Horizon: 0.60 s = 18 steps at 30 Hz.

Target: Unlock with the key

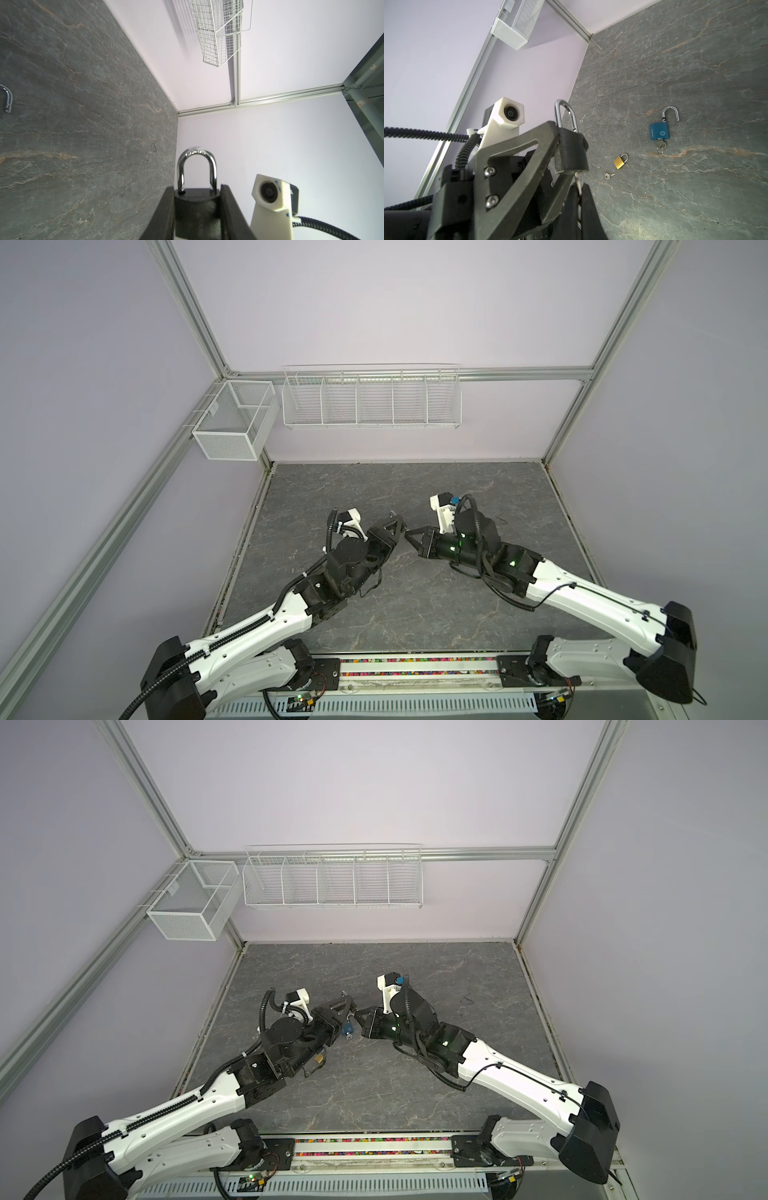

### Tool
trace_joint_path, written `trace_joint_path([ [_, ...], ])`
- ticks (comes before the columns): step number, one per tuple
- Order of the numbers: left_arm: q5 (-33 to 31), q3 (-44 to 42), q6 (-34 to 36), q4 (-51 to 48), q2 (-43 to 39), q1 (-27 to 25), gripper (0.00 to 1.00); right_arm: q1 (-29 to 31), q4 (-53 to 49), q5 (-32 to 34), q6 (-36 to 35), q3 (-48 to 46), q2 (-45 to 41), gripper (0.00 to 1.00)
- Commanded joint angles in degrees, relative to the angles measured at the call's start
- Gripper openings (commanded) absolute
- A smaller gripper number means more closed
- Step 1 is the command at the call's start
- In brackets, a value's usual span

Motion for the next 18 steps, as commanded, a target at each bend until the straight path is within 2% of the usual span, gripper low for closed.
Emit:
trace_joint_path([
  [1,3.98,1.44,3.87,-5.43,-1.16,-1.60,0.00,0.19,6.90,-1.00,-2.60,1.52,-1.75,0.06],
  [6,1.96,3.36,7.54,-8.39,-2.23,-1.60,0.00,0.29,4.33,0.26,-4.88,2.02,-2.14,0.07],
  [8,1.08,4.80,9.48,-10.06,-2.32,-1.60,0.00,0.24,2.21,0.90,-6.16,2.55,-2.19,0.10],
  [14,-2.59,8.56,14.94,-15.44,-2.22,-1.60,0.00,0.31,-5.90,4.66,-8.88,3.50,-3.35,0.31],
  [18,-4.99,10.92,20.64,-19.71,-1.81,-1.60,0.00,0.27,-11.33,7.57,-11.04,3.22,-4.93,0.49],
])
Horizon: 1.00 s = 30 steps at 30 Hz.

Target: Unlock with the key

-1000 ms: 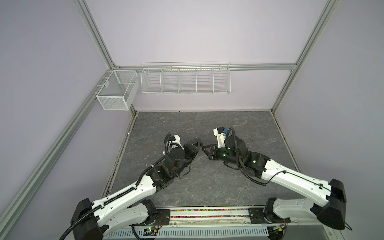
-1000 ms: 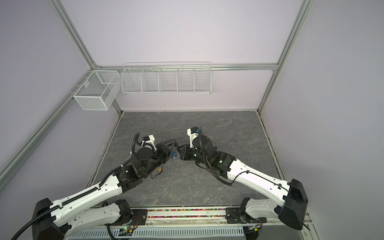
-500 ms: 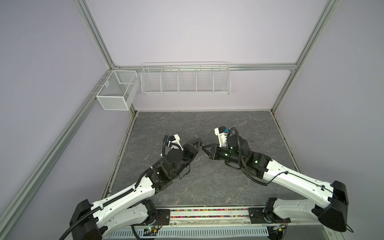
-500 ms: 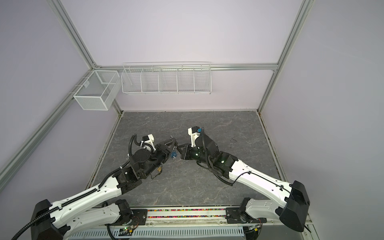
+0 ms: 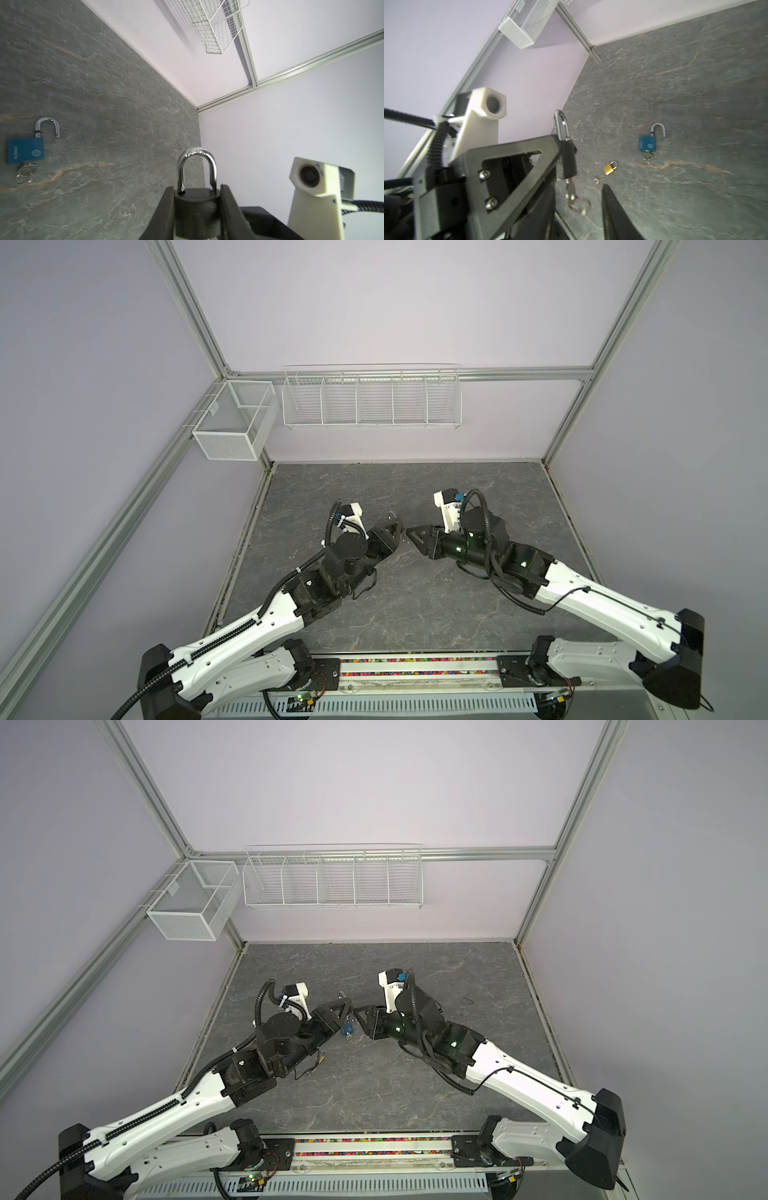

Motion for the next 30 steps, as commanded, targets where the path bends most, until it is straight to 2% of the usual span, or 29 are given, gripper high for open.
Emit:
trace_joint_path([
  [1,-3.39,3.26,7.75,-4.72,-0.18,-0.31,0.00,-0.08,-6.50,4.18,-2.86,0.71,-2.27,0.54],
  [9,-5.43,2.45,25.15,-10.43,-0.60,-0.38,0.00,-0.31,-19.76,12.34,-6.74,1.46,-5.34,0.85],
  [11,-4.64,0.26,27.41,-9.25,-1.87,-0.61,0.00,-0.55,-23.79,13.65,-7.74,2.96,-5.04,0.91],
  [15,0.12,-6.86,34.70,-0.75,-5.21,-2.46,0.00,-0.75,-29.62,10.99,-12.14,7.07,-3.11,1.00],
  [22,5.29,-17.17,44.60,10.48,-8.69,-4.11,0.00,-0.65,-39.03,4.92,-18.07,16.36,3.04,0.94],
  [30,6.31,-23.04,51.27,20.59,-8.65,-6.75,0.00,0.41,-45.92,2.65,-18.55,25.25,12.55,0.90],
])
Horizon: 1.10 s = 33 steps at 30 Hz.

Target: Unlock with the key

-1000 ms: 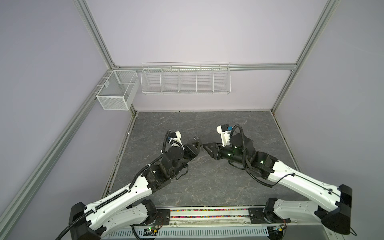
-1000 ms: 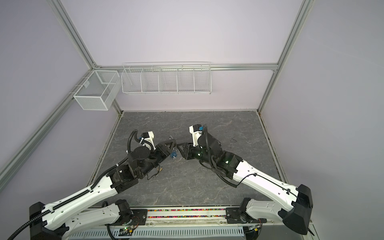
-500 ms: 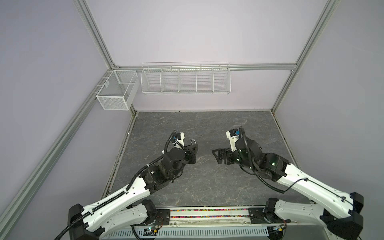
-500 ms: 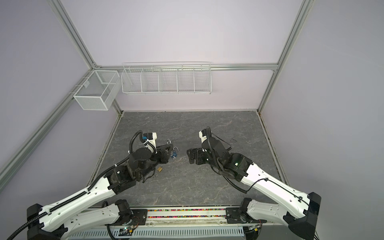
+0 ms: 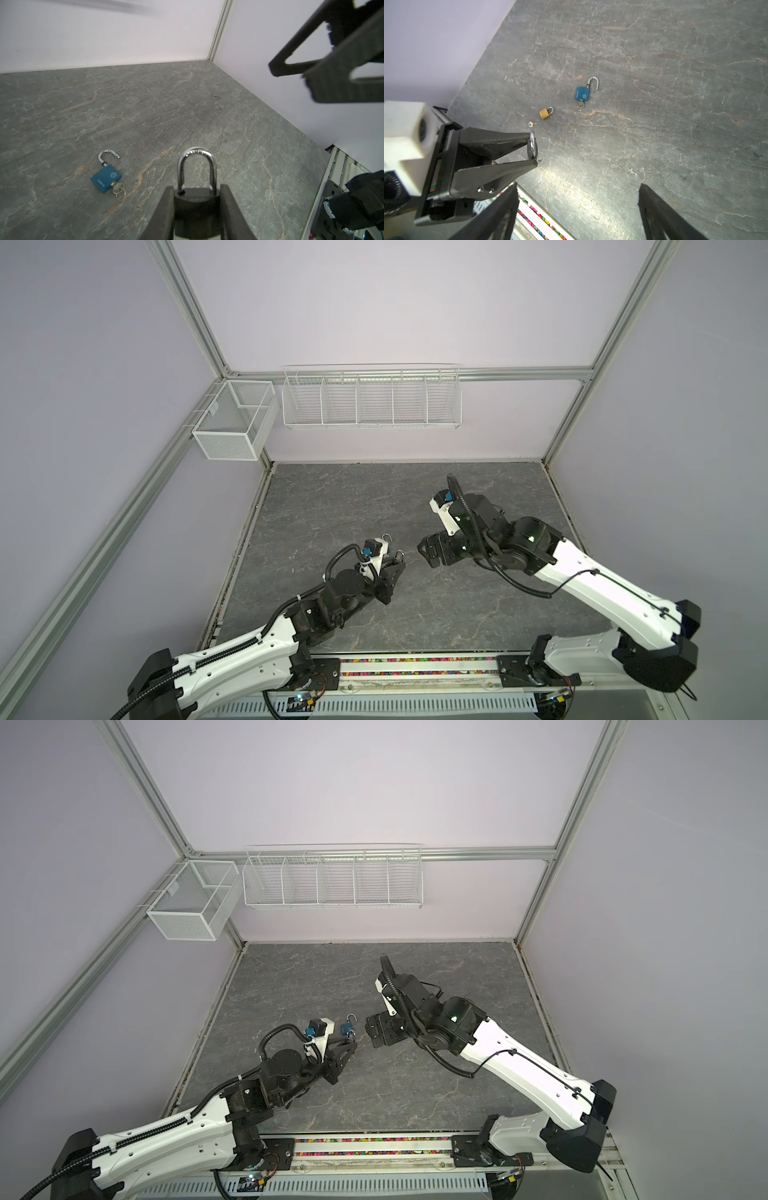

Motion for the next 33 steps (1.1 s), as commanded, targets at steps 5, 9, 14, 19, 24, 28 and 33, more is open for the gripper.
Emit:
trace_joint_path([
  [5,0.12,-1.43,7.30,10.49,0.98,-2.48,0.00,1.88,-6.34,1.28,-0.80,6.58,6.68,0.88],
  [9,-0.33,-1.35,8.07,10.99,2.04,-2.92,0.00,2.35,-9.27,4.42,-1.28,10.99,11.14,0.88],
  [14,-1.13,-1.74,8.10,11.26,1.95,-3.02,0.00,3.31,-11.00,7.20,-1.74,13.96,14.13,0.88],
  [19,-1.64,-1.95,8.23,11.44,2.11,-3.09,0.00,4.28,-13.58,9.37,-2.83,17.43,17.17,0.88],
  [24,-1.90,-2.20,8.48,11.81,2.19,-3.10,0.00,4.52,-15.36,12.78,-3.26,18.55,19.05,0.88],
  [28,-2.08,-2.45,8.28,11.70,1.97,-3.13,0.00,4.43,-16.87,12.83,-4.27,19.99,20.11,0.88],
  [33,-2.17,-2.98,8.23,11.69,1.39,-3.14,0.00,3.96,-18.87,14.34,-5.06,20.38,20.90,0.88],
])
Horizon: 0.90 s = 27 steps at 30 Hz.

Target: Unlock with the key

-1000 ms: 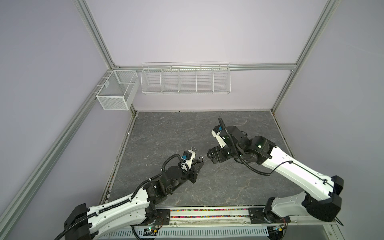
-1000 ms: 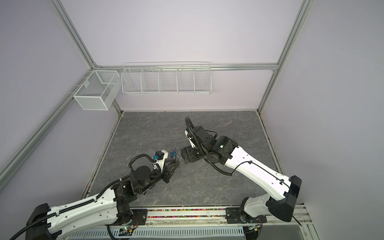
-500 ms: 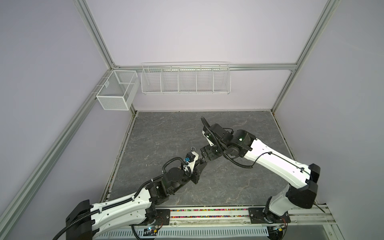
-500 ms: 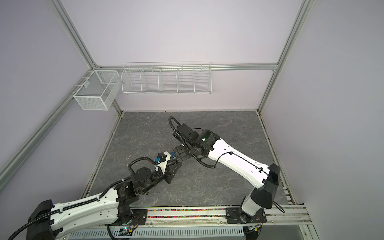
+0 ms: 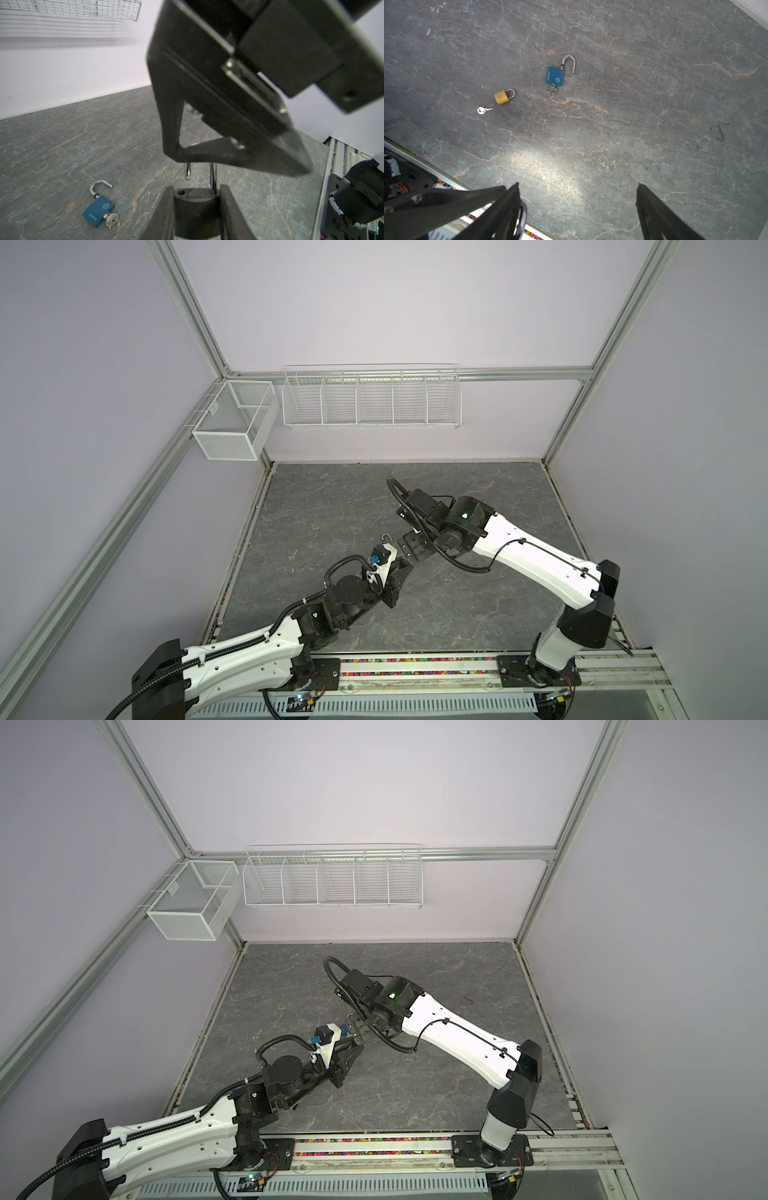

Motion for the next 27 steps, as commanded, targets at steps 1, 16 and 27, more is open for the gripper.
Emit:
trace_joint_path([
  [1,-0.90,-1.14,0.98,2.61,-1.00,-0.24,0.00,-0.41,-3.64,2.54,-1.45,1.22,0.72,0.88],
  [16,0.13,-2.55,3.31,4.06,-2.65,-0.29,0.00,-1.76,-0.89,-4.28,-4.26,-5.38,-4.51,0.89],
  [27,1.76,-2.32,4.10,4.52,-2.24,-0.24,0.00,-1.97,1.91,-3.92,-5.70,-4.89,-7.69,0.88],
])
